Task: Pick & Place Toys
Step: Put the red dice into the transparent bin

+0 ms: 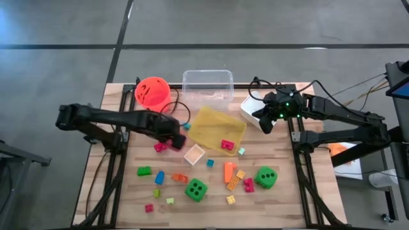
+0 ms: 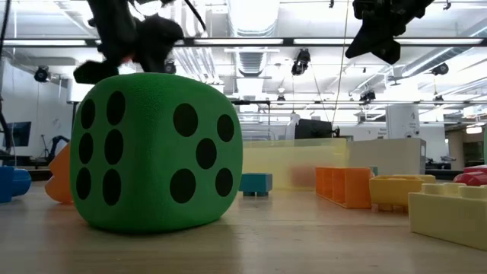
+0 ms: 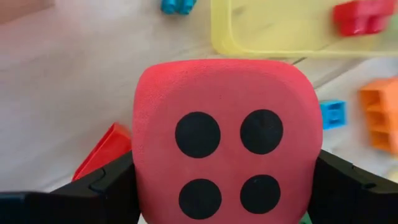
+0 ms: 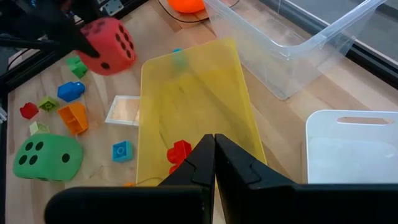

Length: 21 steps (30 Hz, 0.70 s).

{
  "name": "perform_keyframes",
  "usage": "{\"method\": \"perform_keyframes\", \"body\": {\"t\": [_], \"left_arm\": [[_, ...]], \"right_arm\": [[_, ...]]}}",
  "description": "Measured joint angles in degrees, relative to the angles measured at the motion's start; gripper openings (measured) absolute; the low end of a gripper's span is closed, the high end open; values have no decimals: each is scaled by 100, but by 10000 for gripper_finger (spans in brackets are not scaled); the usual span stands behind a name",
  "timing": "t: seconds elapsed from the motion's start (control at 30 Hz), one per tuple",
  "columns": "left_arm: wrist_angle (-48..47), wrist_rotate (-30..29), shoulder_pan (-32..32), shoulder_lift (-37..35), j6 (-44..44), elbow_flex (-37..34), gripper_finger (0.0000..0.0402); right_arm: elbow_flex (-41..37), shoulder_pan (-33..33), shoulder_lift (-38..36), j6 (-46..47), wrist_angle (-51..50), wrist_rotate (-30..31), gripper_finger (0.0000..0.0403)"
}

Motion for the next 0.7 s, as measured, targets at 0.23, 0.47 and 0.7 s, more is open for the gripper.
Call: {"method": "perform_keyframes", "body": {"t": [0.23, 0.47, 0.7], "left_arm": [[46, -653, 297, -809, -84, 146, 328], [7, -811, 1140, -645, 1009, 1097, 326], [-514, -688, 1972, 6, 1992, 2291, 324]], "right_arm": [[-1, 0, 0, 0, 1, -1, 8], [0, 2, 0, 0, 1, -1, 8], [0, 2, 0, 0, 0, 0, 8]]}}
